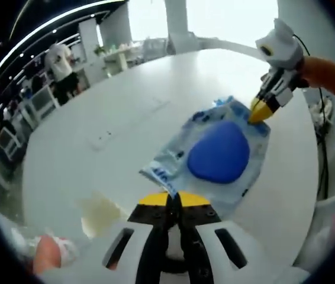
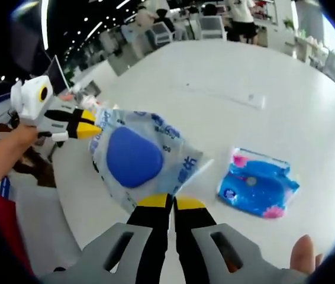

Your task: Arrange the tabletop items into an orderly group along one side of the table until the central work area is clear of visible clutter.

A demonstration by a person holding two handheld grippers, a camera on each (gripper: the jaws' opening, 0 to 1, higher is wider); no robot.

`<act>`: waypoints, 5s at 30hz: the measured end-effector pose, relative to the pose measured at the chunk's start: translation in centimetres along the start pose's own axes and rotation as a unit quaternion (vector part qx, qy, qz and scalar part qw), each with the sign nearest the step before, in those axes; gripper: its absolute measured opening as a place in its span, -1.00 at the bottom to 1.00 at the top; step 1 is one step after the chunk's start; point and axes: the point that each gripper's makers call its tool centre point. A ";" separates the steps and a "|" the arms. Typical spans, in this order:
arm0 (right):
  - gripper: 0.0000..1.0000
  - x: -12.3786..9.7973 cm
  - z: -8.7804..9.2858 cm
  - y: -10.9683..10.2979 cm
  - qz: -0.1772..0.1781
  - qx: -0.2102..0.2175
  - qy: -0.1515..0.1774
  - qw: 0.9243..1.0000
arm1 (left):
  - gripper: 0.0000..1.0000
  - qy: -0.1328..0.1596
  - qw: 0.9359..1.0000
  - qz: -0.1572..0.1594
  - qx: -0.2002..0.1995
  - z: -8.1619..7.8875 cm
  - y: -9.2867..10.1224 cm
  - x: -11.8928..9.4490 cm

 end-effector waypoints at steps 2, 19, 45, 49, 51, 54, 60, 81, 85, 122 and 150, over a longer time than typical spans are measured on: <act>-0.94 0.2 -0.6 0.4 0.004 -0.002 0.001 1.000 | -0.96 0.000 1.000 -0.003 0.001 -0.5 -0.6 0.2; -0.95 3.6 -3.9 4.3 0.038 -0.016 -0.001 0.999 | -0.96 -0.012 0.999 -0.031 -0.003 -1.9 -4.6 4.0; -0.95 9.2 -2.2 5.6 0.025 -0.008 -0.049 0.998 | -0.96 -0.094 0.992 -0.062 0.059 1.4 -6.9 8.6; -0.94 9.3 -1.8 5.5 0.019 0.000 -0.057 0.998 | -0.96 -0.099 0.991 -0.063 0.063 1.6 -7.0 8.8; -0.94 9.4 -1.5 5.4 0.017 0.001 -0.061 0.998 | -0.96 -0.101 0.991 -0.063 0.061 1.6 -6.9 8.8; -0.94 9.4 -1.4 5.3 0.013 0.008 -0.063 0.998 | -0.96 -0.105 0.991 -0.061 0.060 1.8 -6.8 8.8; -0.94 9.5 -1.0 4.8 0.003 0.012 -0.073 0.997 | -0.97 -0.113 0.990 -0.058 0.056 2.2 -6.6 8.6; -0.93 9.8 -0.1 5.2 0.008 0.003 -0.106 0.994 | -0.94 -0.127 0.989 -0.048 0.061 2.5 -6.2 8.8; -0.92 9.9 -0.1 5.3 0.011 0.000 -0.107 0.994 | -0.92 -0.130 0.988 -0.049 0.066 2.6 -6.2 9.1; -0.91 9.7 0.0 5.2 0.003 -0.061 -0.116 0.991 | -0.75 -0.078 0.995 -0.047 0.028 0.1 -6.5 7.5; -0.74 8.4 -0.7 6.0 0.020 -0.057 -0.101 0.993 | -0.74 -0.039 0.999 -0.026 0.008 -0.9 -4.9 6.0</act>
Point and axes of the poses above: the point that each gripper's makers call its tool centre point, and the gripper's own axes: x roughly forward along the fingers, y roughly to its right, z roughly out of its underside, and after that the axes turned 14 degrees about -x, right-handed
